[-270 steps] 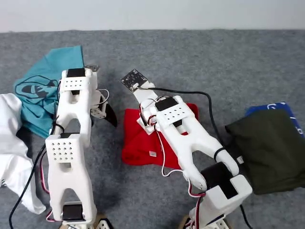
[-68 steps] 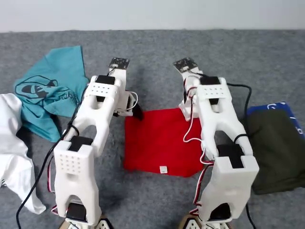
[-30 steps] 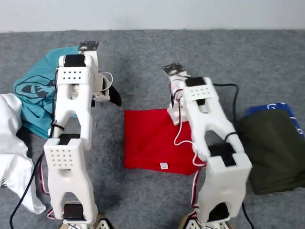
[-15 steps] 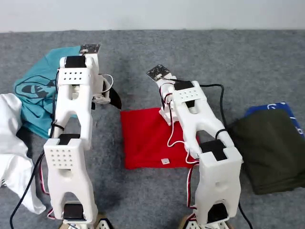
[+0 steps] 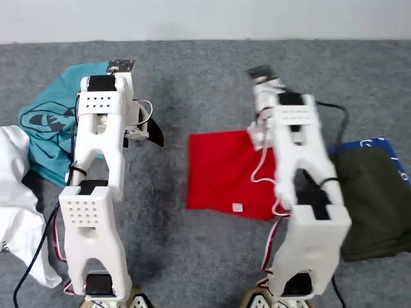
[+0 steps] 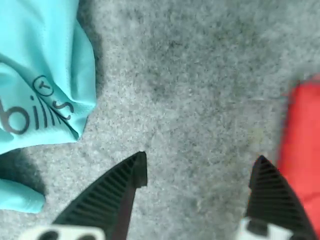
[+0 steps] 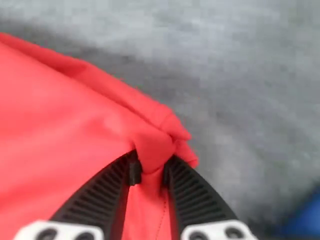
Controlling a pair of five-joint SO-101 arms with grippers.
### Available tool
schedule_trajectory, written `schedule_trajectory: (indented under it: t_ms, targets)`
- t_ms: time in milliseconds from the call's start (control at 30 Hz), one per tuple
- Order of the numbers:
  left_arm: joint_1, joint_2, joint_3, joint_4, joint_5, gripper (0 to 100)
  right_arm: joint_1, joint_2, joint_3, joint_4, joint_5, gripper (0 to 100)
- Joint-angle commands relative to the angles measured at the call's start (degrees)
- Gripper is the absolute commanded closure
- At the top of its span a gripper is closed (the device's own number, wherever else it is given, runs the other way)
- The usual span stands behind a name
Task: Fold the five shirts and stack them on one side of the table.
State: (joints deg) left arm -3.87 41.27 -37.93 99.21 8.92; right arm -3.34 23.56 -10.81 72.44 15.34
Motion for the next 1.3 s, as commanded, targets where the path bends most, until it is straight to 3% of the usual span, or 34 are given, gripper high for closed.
schedule_trajectory:
  t_ms: [0,500,967,1267]
  targets:
    - [0.18,-0.44,-0.22,1.14,-0.62,67,3.74,-6.2,-3.25,3.38,-3.16,98.9]
    - [0.26,-0.44,2.59,-0.35,-0.62,67,3.3,-25.19,-4.04,16.84,-5.45,98.9]
    - [0.26,-0.44,6.2,-0.97,-0.62,67,26.42,-26.77,-3.69,15.16,-5.01,98.9]
    - [0.26,-0.53,6.29,-0.97,-0.62,67,38.73,-17.45,-3.69,10.95,-5.1,98.9]
